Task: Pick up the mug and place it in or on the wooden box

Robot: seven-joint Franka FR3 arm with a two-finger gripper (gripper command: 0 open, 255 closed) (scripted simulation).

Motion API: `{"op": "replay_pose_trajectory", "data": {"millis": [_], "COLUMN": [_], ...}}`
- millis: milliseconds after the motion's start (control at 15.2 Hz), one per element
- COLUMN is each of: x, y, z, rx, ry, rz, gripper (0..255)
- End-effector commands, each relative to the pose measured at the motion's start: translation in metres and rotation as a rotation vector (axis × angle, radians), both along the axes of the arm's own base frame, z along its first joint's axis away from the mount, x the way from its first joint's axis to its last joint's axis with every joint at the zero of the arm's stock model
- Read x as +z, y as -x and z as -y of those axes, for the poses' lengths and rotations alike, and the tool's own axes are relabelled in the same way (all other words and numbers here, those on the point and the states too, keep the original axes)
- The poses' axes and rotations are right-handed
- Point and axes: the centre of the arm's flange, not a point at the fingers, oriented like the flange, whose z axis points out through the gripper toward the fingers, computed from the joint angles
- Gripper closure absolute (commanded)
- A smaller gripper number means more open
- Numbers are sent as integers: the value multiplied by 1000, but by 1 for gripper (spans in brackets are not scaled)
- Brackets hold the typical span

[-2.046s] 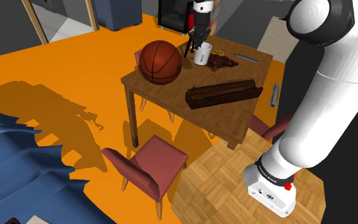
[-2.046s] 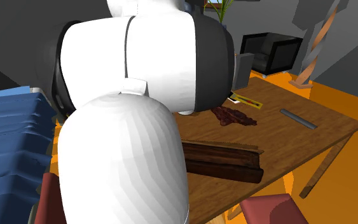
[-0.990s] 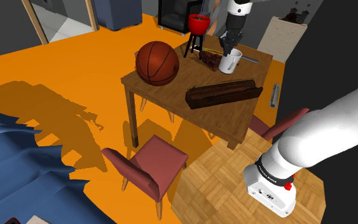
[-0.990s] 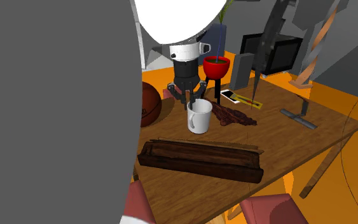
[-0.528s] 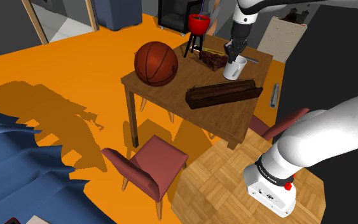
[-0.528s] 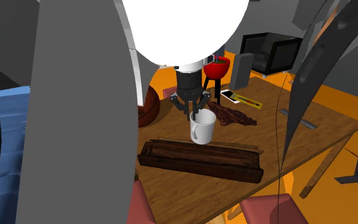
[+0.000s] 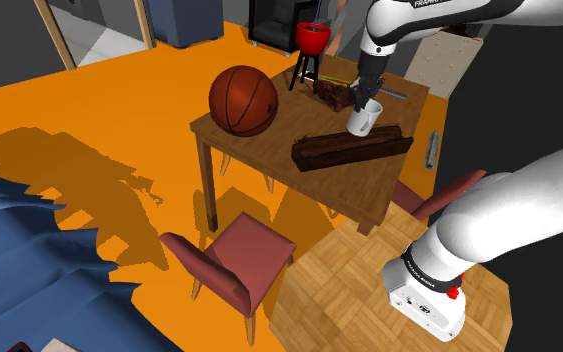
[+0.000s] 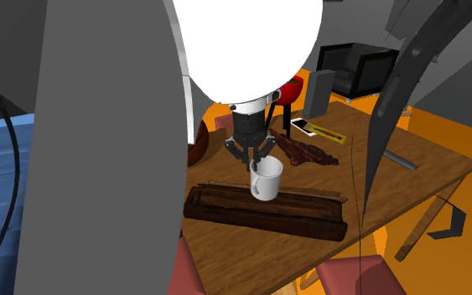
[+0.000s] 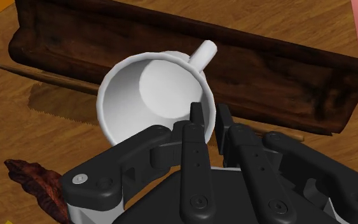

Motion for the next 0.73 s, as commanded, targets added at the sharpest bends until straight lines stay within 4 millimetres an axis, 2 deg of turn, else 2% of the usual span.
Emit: {"op": "replay_pose_trajectory", "data": {"millis": [0,198,660], "x": [-11,-25,-25], "y": [0,0,0], "z": [0,0,0], "rx": [0,0,0], "ry": [0,0,0], "rz": [1,1,1], "gripper": [255,255,255]}}
